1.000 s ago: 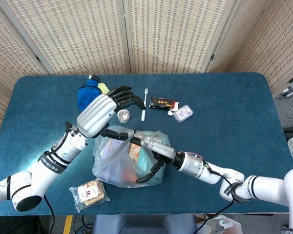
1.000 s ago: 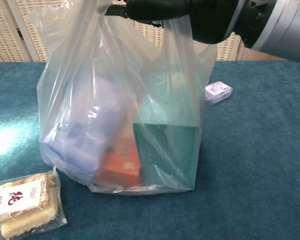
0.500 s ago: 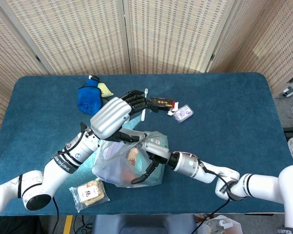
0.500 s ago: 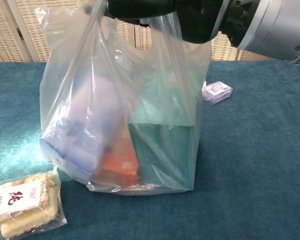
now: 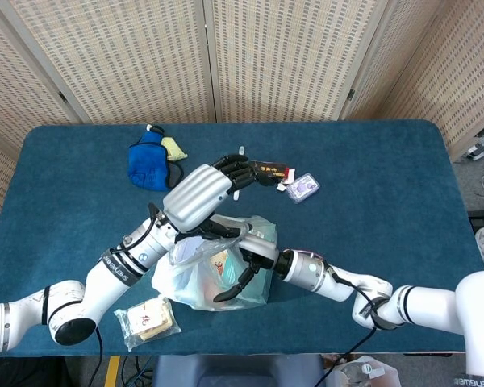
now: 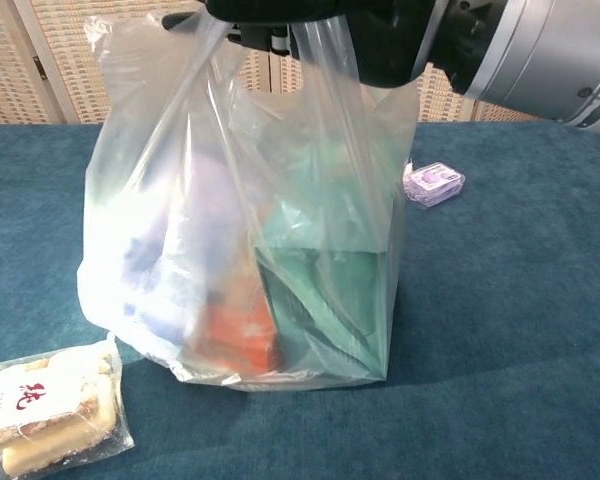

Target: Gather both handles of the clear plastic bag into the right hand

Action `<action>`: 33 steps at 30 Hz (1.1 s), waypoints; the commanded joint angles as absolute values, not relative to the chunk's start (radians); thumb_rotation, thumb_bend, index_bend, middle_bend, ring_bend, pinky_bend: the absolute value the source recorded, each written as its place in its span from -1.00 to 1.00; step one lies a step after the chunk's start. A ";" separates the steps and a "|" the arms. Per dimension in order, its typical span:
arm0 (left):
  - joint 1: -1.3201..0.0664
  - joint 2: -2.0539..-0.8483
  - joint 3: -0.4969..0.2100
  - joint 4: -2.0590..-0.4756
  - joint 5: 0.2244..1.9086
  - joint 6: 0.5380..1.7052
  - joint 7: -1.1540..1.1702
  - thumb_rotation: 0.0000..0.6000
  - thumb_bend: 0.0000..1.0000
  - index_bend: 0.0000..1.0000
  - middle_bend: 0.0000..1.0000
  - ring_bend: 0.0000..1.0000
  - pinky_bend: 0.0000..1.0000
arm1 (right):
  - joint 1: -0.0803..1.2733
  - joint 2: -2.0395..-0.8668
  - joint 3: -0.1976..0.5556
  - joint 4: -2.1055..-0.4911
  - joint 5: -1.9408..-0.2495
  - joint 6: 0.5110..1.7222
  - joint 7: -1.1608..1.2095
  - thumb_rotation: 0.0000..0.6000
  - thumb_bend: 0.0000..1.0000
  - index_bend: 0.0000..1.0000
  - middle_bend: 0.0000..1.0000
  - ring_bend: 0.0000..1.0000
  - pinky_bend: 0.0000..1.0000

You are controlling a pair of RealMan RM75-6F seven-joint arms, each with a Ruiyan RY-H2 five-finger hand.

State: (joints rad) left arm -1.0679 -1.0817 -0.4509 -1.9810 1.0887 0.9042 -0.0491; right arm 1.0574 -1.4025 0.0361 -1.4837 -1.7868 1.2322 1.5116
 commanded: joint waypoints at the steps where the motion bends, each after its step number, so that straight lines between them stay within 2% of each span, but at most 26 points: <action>1: -1.072 -1.082 -0.449 -1.977 1.083 0.894 -0.053 1.00 -0.68 -0.63 -0.46 -0.59 -0.82 | 1.065 -1.401 0.034 -1.470 -1.783 1.230 1.542 1.00 -1.00 -0.90 -0.57 -0.81 -0.79; 8: -1.076 -1.080 -0.448 -1.961 1.084 0.882 -0.068 1.00 -0.73 -0.66 -0.49 -0.63 -0.83 | 1.072 -1.397 0.034 -1.453 -1.755 1.206 1.602 1.00 -1.00 -0.64 -0.37 -0.64 -0.64; 21: -1.074 -1.066 -0.444 -1.960 1.074 0.872 -0.073 1.00 -0.75 -0.71 -0.53 -0.68 -0.84 | 1.089 -1.402 0.039 -1.424 -1.734 1.171 1.642 1.00 -1.00 -0.35 -0.11 -0.42 -0.49; 28: -1.076 -1.056 -0.441 -1.964 1.059 0.863 -0.067 1.00 -0.79 -0.79 -0.56 -0.73 -0.86 | 1.099 -1.396 0.042 -1.413 -1.725 1.157 1.691 1.00 -1.00 -0.19 0.02 -0.30 -0.29; 33: -1.076 -1.057 -0.444 -1.963 1.051 0.871 -0.066 1.00 -0.81 -0.87 -0.58 -0.75 -0.86 | 1.106 -1.390 0.045 -1.401 -1.718 1.145 1.727 1.00 -1.00 -0.09 0.11 -0.20 -0.22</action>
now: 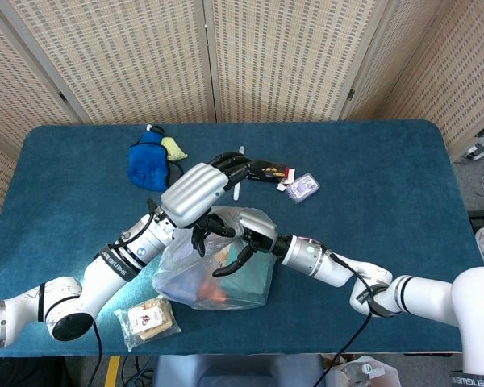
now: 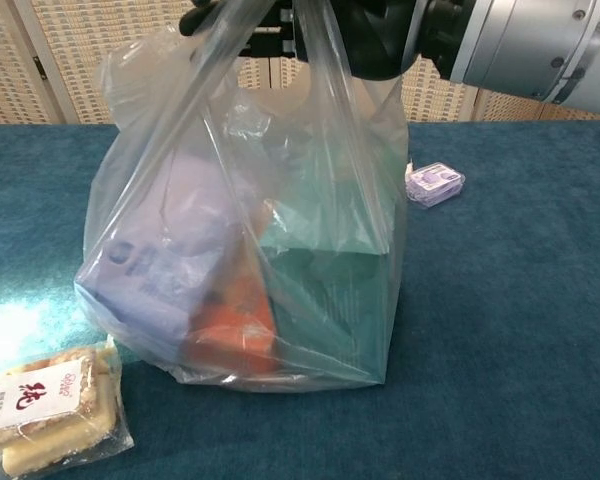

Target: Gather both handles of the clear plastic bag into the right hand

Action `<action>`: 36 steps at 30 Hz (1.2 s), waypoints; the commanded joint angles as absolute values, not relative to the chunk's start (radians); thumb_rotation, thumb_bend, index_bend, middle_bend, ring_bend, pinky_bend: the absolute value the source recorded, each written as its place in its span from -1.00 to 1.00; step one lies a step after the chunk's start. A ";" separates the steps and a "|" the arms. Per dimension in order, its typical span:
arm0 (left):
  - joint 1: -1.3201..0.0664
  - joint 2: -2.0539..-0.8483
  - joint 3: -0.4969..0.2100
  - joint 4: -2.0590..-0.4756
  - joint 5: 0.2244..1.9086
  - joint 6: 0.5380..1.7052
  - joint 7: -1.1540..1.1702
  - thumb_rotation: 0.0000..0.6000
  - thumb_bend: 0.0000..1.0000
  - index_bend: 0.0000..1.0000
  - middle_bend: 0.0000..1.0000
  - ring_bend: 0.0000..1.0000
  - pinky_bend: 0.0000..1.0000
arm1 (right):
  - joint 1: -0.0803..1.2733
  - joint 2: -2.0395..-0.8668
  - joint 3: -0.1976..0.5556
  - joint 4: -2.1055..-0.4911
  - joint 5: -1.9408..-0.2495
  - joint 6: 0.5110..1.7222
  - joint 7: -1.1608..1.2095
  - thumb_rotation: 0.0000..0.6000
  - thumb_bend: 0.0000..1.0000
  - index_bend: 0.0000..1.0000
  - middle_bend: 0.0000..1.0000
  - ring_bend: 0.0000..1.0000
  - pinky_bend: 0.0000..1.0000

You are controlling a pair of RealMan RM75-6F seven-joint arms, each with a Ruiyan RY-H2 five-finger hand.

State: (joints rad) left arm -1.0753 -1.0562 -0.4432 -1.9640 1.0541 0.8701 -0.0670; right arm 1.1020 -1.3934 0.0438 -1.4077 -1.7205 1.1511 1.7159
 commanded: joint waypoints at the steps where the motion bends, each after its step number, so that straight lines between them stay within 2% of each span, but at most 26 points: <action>1: -1.075 -1.056 -0.444 -1.963 1.048 0.872 -0.066 1.00 -0.81 -0.88 -0.58 -0.75 -0.86 | 1.108 -1.389 0.044 -1.398 -1.719 1.142 1.732 1.00 -1.00 -0.09 0.12 -0.20 -0.22; 7: -1.072 -1.062 -0.450 -1.960 1.040 0.889 -0.070 1.00 -0.81 -0.93 -0.60 -0.77 -0.86 | 1.108 -1.386 0.044 -1.390 -1.722 1.146 1.734 1.00 -1.00 -0.09 0.11 -0.20 -0.22; 12: -1.069 -1.078 -0.457 -1.953 1.042 0.916 -0.071 1.00 -0.81 -0.94 -0.60 -0.76 -0.86 | 1.104 -1.384 0.042 -1.394 -1.730 1.161 1.736 1.00 -1.00 -0.09 0.01 -0.20 -0.22; 28: -1.047 -1.103 -0.472 -1.945 1.050 0.991 -0.068 1.00 -0.81 -0.97 -0.60 -0.76 -0.86 | 1.088 -1.387 0.051 -1.409 -1.716 1.185 1.759 1.00 -1.00 -0.11 -0.22 -0.38 -0.22; 33: -1.041 -1.115 -0.475 -1.940 1.060 1.012 -0.066 1.00 -0.81 -0.99 -0.60 -0.76 -0.86 | 1.089 -1.387 0.055 -1.416 -1.710 1.176 1.754 1.00 -1.00 -0.11 -0.19 -0.36 -0.21; 36: -1.039 -1.121 -0.477 -1.938 1.059 1.020 -0.067 1.00 -0.81 -1.00 -0.60 -0.76 -0.86 | 1.091 -1.385 0.057 -1.423 -1.708 1.170 1.753 1.00 -1.00 -0.11 -0.11 -0.28 -0.15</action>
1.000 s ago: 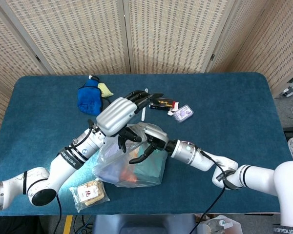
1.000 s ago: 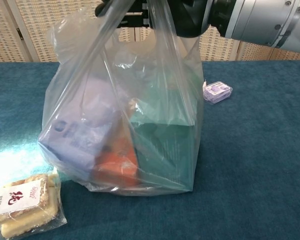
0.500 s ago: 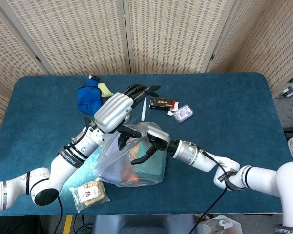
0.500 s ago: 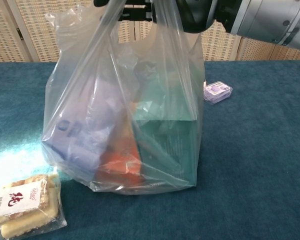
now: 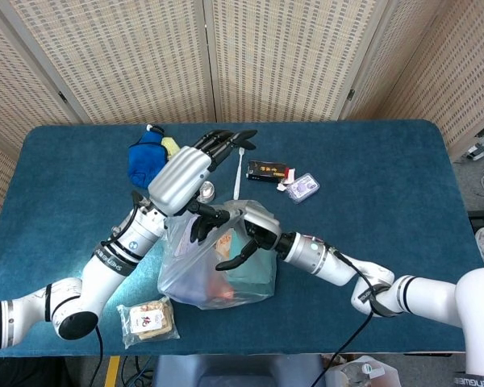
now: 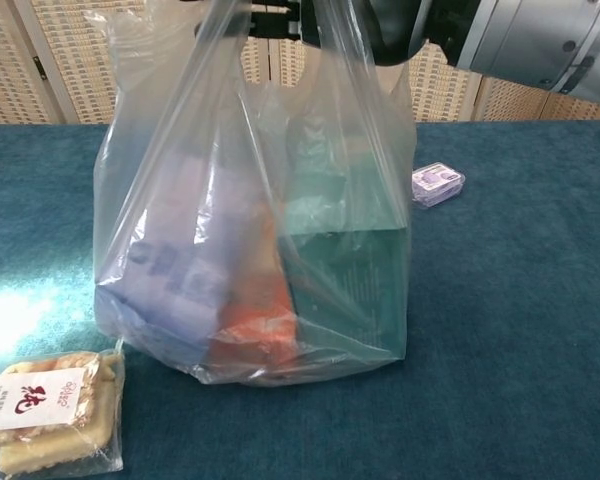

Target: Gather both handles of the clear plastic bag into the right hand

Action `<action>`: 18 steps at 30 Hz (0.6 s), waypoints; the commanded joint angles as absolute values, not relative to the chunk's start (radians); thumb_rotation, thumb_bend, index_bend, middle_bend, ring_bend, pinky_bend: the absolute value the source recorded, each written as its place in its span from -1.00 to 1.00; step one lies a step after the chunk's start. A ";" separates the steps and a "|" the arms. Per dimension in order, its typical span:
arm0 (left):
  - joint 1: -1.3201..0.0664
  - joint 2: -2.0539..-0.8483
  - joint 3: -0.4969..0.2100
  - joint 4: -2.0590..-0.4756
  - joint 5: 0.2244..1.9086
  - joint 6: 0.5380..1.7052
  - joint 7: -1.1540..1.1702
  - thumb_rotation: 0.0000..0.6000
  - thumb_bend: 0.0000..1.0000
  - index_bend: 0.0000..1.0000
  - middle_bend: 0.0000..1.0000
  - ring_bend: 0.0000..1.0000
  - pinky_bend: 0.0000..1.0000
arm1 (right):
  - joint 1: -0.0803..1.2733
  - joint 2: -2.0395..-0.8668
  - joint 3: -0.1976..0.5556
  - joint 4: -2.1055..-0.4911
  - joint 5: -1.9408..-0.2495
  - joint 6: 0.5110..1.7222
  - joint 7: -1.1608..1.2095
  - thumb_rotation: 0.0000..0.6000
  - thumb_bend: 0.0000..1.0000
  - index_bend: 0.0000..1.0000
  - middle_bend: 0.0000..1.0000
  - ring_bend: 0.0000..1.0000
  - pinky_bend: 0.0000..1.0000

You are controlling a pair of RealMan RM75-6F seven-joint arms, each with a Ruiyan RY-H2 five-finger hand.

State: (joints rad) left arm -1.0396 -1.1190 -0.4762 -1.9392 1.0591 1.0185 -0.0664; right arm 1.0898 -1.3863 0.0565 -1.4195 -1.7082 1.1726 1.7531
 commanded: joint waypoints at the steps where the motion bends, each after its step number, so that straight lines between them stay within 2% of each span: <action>1: -1.038 -1.122 -0.477 -1.938 1.059 1.021 -0.066 1.00 -0.81 -1.00 -0.60 -0.76 -0.86 | 1.092 -1.384 0.057 -1.425 -1.710 1.169 1.755 1.00 -1.00 -0.11 -0.08 -0.24 -0.11; 7: -1.035 -1.120 -0.475 -1.943 1.048 1.015 -0.060 1.00 -0.81 -1.00 -0.60 -0.76 -0.86 | 1.095 -1.380 0.053 -1.427 -1.718 1.166 1.768 1.00 -1.00 -0.05 0.09 0.00 0.12; 18: -1.031 -1.107 -0.486 -1.924 1.023 0.989 -0.085 1.00 -0.81 -1.00 -0.61 -0.76 -0.86 | 1.091 -1.375 0.047 -1.421 -1.719 1.165 1.775 1.00 -1.00 0.20 0.36 0.29 0.36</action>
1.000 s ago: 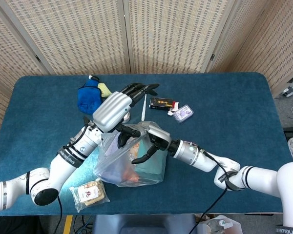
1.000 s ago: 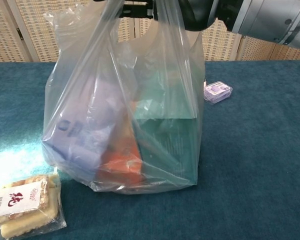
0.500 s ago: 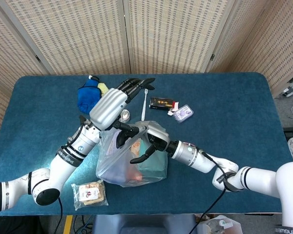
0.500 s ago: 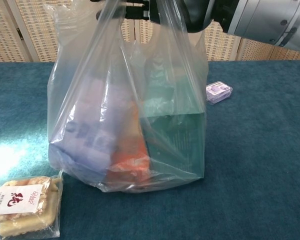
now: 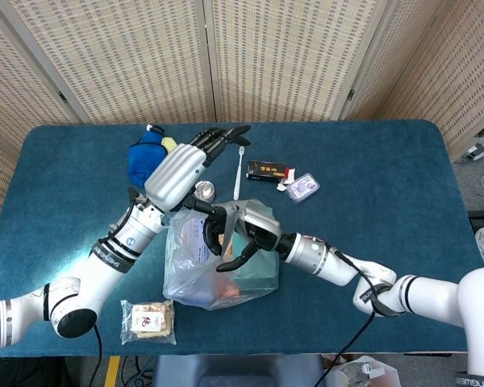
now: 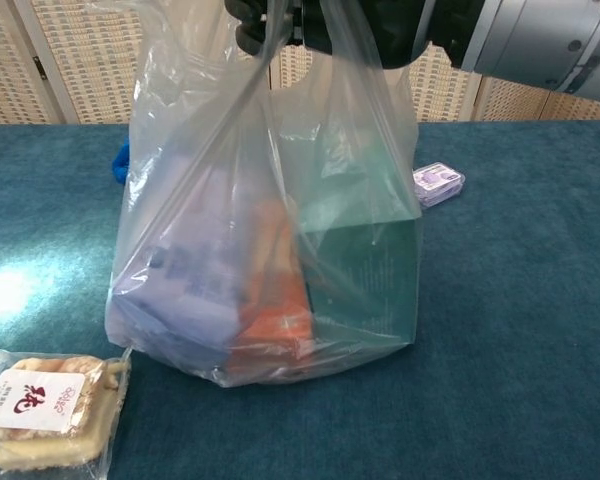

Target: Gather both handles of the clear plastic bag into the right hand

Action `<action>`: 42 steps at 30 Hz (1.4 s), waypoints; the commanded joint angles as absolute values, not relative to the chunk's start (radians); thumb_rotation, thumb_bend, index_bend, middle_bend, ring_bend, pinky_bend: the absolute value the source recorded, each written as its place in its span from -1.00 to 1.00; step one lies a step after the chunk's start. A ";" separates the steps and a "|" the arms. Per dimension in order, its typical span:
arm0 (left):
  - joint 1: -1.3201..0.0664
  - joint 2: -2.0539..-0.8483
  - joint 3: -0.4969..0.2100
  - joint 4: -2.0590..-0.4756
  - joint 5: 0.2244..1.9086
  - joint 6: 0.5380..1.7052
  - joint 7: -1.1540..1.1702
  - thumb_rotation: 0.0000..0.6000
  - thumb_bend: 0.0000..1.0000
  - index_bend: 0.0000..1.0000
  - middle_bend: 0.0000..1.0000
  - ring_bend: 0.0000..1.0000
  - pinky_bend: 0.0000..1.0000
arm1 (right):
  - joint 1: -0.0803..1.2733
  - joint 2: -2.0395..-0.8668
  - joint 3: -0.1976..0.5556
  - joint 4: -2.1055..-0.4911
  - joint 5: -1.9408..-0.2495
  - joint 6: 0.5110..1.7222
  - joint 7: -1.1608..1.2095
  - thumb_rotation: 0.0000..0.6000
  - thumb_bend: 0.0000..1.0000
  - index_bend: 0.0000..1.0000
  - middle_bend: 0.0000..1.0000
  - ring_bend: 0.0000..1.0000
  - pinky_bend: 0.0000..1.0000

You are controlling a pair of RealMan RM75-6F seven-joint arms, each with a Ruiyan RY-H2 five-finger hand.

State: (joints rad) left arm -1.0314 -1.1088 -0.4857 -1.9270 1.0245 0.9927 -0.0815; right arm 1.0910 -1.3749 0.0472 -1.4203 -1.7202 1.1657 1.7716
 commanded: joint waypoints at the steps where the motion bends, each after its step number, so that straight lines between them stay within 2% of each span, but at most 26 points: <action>1: -1.030 -1.106 -0.486 -1.923 1.023 0.986 -0.087 1.00 -0.81 -1.00 -0.61 -0.77 -0.86 | 1.091 -1.375 0.047 -1.421 -1.719 1.165 1.778 1.00 -1.00 0.23 0.38 0.31 0.38; 13: -1.010 -1.072 -0.468 -1.888 1.015 0.960 -0.082 1.00 -0.81 -1.00 -0.62 -0.77 -0.86 | 1.080 -1.364 0.048 -1.427 -1.698 1.159 1.805 1.00 -0.98 0.41 0.54 0.48 0.58; 29: -0.973 -0.997 -0.422 -1.836 1.000 0.911 -0.038 1.00 -0.81 -1.00 -0.70 -0.82 -0.87 | 1.063 -1.347 0.049 -1.428 -1.691 1.158 1.878 1.00 -0.94 0.46 0.59 0.54 0.62; 42: -0.863 -0.914 -0.344 -1.877 1.092 1.024 0.080 1.00 -0.81 -1.00 -0.70 -0.83 -0.87 | 1.058 -1.357 0.085 -1.427 -1.647 1.156 2.047 1.00 -0.93 0.46 0.58 0.53 0.62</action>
